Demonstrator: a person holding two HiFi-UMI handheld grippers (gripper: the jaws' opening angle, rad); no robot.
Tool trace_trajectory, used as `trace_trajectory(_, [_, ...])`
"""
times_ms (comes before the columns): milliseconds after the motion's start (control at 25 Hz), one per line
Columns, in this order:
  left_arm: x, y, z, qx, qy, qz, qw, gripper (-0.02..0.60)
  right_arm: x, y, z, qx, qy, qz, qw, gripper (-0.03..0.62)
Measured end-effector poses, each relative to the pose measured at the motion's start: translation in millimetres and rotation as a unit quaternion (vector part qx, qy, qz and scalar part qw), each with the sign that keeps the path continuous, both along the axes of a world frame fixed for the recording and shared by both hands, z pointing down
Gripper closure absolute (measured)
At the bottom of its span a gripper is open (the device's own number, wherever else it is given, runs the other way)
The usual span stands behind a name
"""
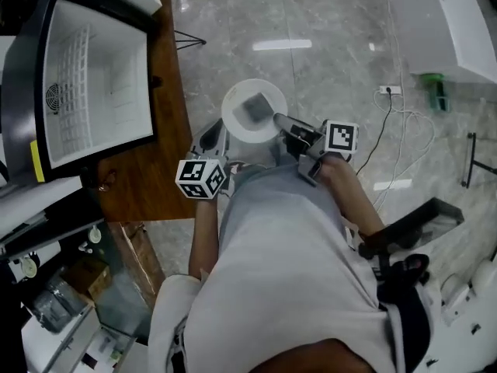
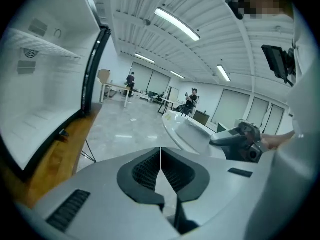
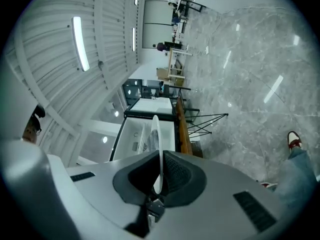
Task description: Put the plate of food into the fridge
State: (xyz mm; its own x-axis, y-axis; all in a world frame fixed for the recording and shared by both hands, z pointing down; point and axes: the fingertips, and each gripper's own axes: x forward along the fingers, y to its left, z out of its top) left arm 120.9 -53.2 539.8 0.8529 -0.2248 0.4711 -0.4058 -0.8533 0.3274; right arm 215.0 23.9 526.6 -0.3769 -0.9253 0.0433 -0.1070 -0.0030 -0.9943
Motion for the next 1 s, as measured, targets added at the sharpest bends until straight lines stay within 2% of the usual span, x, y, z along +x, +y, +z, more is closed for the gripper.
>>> trace_trajectory(200, [111.4, 43.7, 13.6, -0.001, -0.019, 0.049, 0.9986, 0.56, 104.0, 45.1, 4.8, 0.004, -0.004, 0.047, 0.999, 0.566])
trace_trajectory(360, [162.5, 66.5, 19.0, 0.002, -0.012, 0.096, 0.9953, 0.561, 148.6, 61.9, 4.2, 0.006, 0.001, 0.078, 0.997, 0.566])
trace_trajectory(440, [175.2, 63.8, 10.2, 0.023, 0.002, 0.101, 0.9946, 0.561, 159.6, 59.0, -4.6, 0.021, -0.001, 0.095, 0.995, 0.566])
trace_trajectory(520, [186.1, 51.4, -3.1, 0.063, 0.014, 0.093, 0.9936, 0.561, 169.3, 54.6, -15.5, 0.033, -0.015, 0.118, 0.992, 0.566])
trace_trajectory(640, [199.3, 38.0, -24.4, 0.101, 0.038, 0.084, 0.9906, 0.561, 178.8, 52.0, -26.9, 0.033, -0.022, 0.136, 0.99, 0.566])
trace_trajectory(760, [201.9, 21.1, -39.1, 0.123, 0.065, 0.064, 0.9882, 0.561, 181.5, 37.2, -36.5, 0.035, -0.012, 0.131, 0.991, 0.566])
trace_trajectory(880, [196.9, -0.4, -43.6, 0.15, 0.07, 0.046, 0.9851, 0.561, 178.3, 13.1, -42.1, 0.029, -0.001, 0.115, 0.993, 0.566])
trace_trajectory(1000, [189.9, -45.8, -45.1, 0.16, 0.073, 0.023, 0.9841, 0.561, 171.0, -34.7, -45.0, 0.015, 0.002, 0.094, 0.995, 0.566])
